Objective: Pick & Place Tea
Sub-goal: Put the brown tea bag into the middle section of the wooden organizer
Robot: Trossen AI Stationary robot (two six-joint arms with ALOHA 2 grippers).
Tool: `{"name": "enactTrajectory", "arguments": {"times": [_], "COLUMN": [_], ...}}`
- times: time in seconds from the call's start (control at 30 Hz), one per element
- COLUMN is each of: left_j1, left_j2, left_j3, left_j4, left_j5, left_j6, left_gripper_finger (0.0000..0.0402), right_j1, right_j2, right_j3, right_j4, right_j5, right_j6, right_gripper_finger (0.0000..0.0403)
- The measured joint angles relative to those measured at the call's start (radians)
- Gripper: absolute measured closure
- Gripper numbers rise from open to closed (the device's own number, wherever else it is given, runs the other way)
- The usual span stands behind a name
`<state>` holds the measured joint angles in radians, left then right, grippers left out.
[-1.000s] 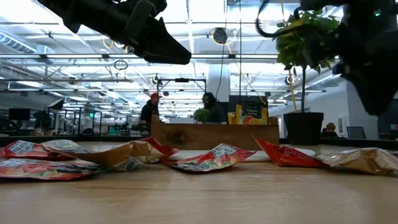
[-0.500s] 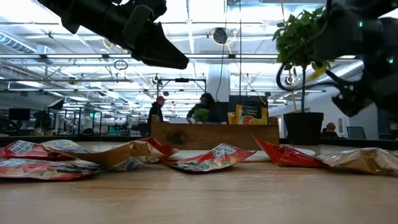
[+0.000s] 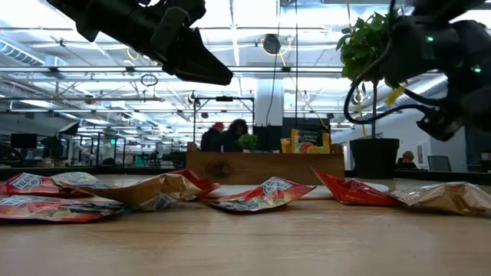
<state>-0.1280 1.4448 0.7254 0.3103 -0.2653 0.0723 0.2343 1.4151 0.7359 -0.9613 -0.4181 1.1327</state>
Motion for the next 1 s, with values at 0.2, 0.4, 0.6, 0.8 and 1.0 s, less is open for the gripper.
{"name": "enactTrajectory", "arguments": {"times": [0.2, 0.4, 0.6, 0.8, 1.0], "left_j1": [0.000, 0.000, 0.000, 0.000, 0.000], "left_j2": [0.000, 0.000, 0.000, 0.000, 0.000], "left_j3": [0.000, 0.000, 0.000, 0.000, 0.000], "left_j4": [0.000, -0.015, -0.043, -0.040, -0.038], "left_j5": [0.000, 0.000, 0.000, 0.000, 0.000], "left_j6": [-0.001, -0.005, -0.025, -0.026, -0.026], "left_gripper_finger": [0.0195, 0.0195, 0.0195, 0.0195, 0.0195], "right_j1": [-0.019, -0.015, -0.014, -0.014, -0.013], "right_j2": [-0.001, -0.001, -0.001, -0.004, -0.003], "right_j3": [0.071, 0.019, -0.074, -0.156, -0.180], "right_j4": [-0.216, -0.222, -0.040, 0.035, 0.035], "right_j5": [0.139, 0.208, 0.195, 0.134, 0.178], "right_j6": [-0.062, -0.068, -0.045, -0.019, -0.019], "right_gripper_finger": [0.0108, 0.0108, 0.0108, 0.0108, 0.0121]}}
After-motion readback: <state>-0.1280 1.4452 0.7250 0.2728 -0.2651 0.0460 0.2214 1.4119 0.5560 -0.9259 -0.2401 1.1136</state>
